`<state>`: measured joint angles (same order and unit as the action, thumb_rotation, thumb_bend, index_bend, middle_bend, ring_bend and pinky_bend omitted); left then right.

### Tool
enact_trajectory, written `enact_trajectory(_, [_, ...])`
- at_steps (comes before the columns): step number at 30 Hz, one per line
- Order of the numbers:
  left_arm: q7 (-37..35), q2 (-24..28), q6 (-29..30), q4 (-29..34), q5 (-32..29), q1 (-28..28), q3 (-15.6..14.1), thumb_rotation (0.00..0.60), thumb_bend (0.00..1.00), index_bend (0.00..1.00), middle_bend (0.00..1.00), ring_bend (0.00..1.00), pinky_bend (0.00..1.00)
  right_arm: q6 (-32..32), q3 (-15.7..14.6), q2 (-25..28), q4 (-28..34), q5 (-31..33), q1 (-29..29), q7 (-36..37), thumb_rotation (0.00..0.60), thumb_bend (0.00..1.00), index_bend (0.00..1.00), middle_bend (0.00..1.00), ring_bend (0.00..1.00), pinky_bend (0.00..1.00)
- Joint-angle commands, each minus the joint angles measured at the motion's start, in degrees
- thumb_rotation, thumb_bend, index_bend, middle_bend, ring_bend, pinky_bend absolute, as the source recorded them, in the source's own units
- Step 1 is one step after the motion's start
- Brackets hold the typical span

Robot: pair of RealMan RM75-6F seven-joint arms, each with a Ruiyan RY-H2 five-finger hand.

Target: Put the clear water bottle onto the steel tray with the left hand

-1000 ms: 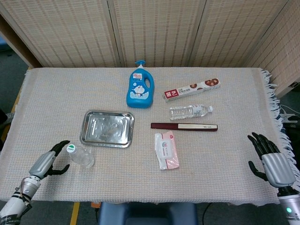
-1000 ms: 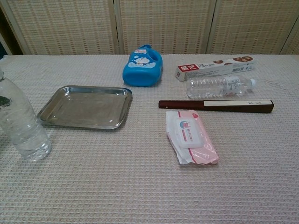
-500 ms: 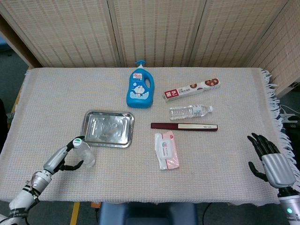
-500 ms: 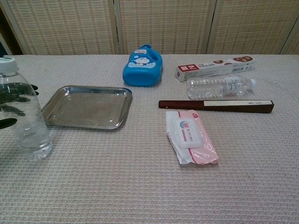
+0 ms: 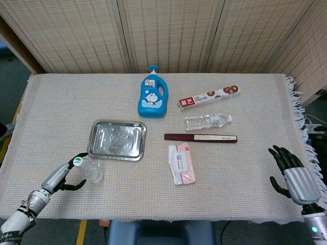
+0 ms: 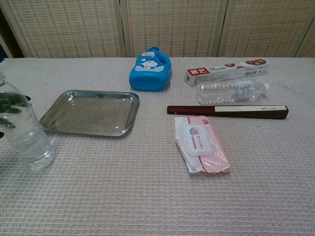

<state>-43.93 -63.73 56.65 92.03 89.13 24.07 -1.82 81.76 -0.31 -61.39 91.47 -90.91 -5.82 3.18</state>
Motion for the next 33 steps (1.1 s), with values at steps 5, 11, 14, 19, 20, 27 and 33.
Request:
enact_trajectory(5, [-0.02, -0.38, 2.3, 1.19, 0.86, -0.56, -0.5, 0.6, 0.4, 0.0, 0.0, 0.0, 0.15, -0.06, -0.05, -0.07, -0.02, -0.01, -0.03, -0.18, 0.6, 0.18, 0.0, 0.0, 0.0, 0.15])
enact_trajectory(11, [1.91, -3.23, 3.98, 2.39, -2.41, -1.39, 0.84, 0.6, 0.4, 0.0, 0.0, 0.0, 0.16, -0.31, -0.05, -0.12, -0.04, 0.11, -0.13, -0.35, 0.6, 0.18, 0.0, 0.0, 0.0, 0.15])
enact_trajectory(14, [5.05, -6.56, 6.28, 2.39, -6.86, -2.61, 3.04, 0.6, 0.42, 0.03, 0.05, 0.0, 0.17, -0.39, -0.14, -0.01, 0.05, 0.01, -0.15, -0.28, 0.6, 0.18, 0.0, 0.0, 0.0, 0.15])
enact_trajectory(19, [8.68, -8.7, 5.85, 2.59, -10.77, -2.8, 4.37, 0.6, 0.43, 0.19, 0.23, 0.09, 0.19, -0.34, -0.04, 0.06, 0.08, 0.19, -0.15, -0.13, 0.6, 0.18, 0.0, 0.0, 0.0, 0.15])
enact_trajectory(20, [9.12, -8.8, 5.74, 2.68, -11.22, -2.78, 4.55, 0.6, 0.43, 0.23, 0.27, 0.13, 0.19, -0.33, -0.04, 0.08, 0.09, 0.17, -0.16, -0.1, 0.6, 0.18, 0.0, 0.0, 0.0, 0.15])
enact_trajectory(27, [12.23, -9.2, 6.81, 3.52, -13.59, -2.97, 6.59, 0.6, 0.44, 0.37, 0.46, 0.27, 0.23, -0.49, -0.17, 0.12, 0.15, 0.07, -0.2, -0.19, 0.6, 0.18, 0.0, 0.0, 0.0, 0.15])
enact_trajectory(33, [25.08, -9.04, 10.05, 3.59, -14.82, -1.32, 9.91, 0.6, 0.44, 0.39, 0.48, 0.28, 0.26, -1.05, -0.22, 0.23, 0.35, 0.37, -0.35, -0.4, 0.6, 0.18, 0.0, 0.0, 0.0, 0.15])
